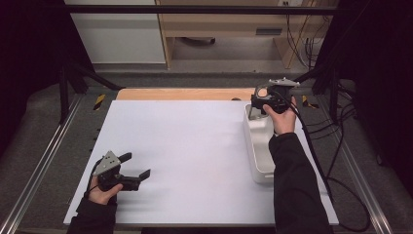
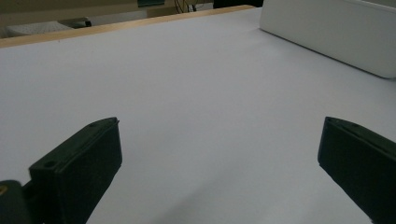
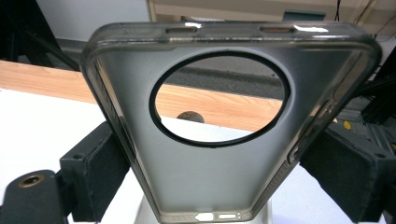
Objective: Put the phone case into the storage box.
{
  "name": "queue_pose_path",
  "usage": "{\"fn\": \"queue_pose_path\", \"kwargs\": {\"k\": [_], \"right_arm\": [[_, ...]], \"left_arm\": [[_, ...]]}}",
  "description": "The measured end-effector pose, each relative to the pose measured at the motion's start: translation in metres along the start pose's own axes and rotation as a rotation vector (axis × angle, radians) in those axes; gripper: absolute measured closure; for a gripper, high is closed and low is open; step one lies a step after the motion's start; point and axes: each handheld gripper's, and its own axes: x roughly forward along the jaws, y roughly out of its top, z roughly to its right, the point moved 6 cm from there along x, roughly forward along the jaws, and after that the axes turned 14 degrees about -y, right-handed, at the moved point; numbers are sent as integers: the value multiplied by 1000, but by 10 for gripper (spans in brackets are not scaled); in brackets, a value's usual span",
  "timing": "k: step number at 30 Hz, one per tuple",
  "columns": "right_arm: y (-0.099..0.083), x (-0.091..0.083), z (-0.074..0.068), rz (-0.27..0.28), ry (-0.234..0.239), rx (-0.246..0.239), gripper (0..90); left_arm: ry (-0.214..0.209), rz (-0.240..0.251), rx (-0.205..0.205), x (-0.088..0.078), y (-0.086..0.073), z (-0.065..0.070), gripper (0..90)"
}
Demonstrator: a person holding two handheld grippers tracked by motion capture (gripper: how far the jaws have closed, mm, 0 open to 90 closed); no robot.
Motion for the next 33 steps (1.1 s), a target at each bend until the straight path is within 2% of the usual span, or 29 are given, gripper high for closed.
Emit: {"fn": "queue_pose_path", "kwargs": {"k": [7, 15, 33], "right_arm": [[-6, 9, -5, -20, -7, 6, 114], [-11, 18, -7, -32, -26, 1, 114], [-24, 32, -10, -67, -40, 16, 114]], "left_arm": [[-2, -2, 0, 0, 0, 0, 0], [-3, -3, -2, 1, -1, 0, 0], [-4, -14, 3, 2, -2, -1, 0]]}}
